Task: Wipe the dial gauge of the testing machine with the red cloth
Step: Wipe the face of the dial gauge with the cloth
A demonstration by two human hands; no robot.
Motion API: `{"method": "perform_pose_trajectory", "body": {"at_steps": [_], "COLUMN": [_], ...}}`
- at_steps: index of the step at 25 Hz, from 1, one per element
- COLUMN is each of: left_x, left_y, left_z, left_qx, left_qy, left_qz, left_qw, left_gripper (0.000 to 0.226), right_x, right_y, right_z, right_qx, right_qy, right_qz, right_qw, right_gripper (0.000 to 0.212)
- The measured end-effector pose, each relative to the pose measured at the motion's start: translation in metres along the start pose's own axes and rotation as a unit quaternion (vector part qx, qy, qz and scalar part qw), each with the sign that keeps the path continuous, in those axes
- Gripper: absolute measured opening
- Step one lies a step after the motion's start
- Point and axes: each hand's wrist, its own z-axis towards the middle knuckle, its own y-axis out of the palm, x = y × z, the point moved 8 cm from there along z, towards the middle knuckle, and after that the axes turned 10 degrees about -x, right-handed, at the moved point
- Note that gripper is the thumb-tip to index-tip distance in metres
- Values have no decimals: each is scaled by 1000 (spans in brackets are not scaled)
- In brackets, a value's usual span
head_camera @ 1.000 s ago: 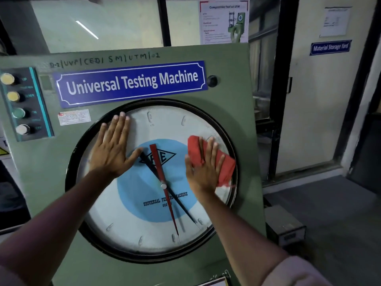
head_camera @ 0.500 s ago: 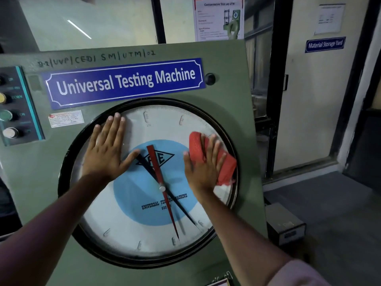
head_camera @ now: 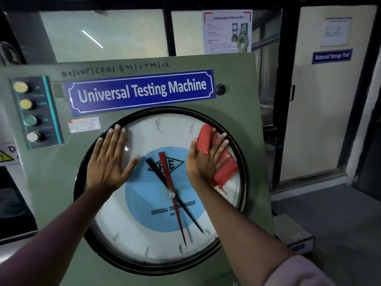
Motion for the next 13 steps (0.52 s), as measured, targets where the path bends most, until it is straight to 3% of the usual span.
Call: {"method": "perform_pose_trajectory", "body": {"at_steps": [5, 8, 13], "left_x": [-26, -46, -50], "left_y": [-3, -10, -13], "left_z": [-29, -33, -34], "left_qx": [5, 28, 10], "left_qy": [-32, -132, -127], "left_qz": [8, -53, -83], "left_qw": [999, 989, 988], "left_gripper": [83, 82, 79], "right_x": [-98, -133, -143], "right_y": [23, 42, 73], "right_z": [-14, -37, -92], "right_qx": [-1, 1, -65], "right_qy": [-179, -277, -503], "right_qz": [-72, -102, -204], "right_qw": [981, 955, 838], "right_gripper": [76, 75, 74]}}
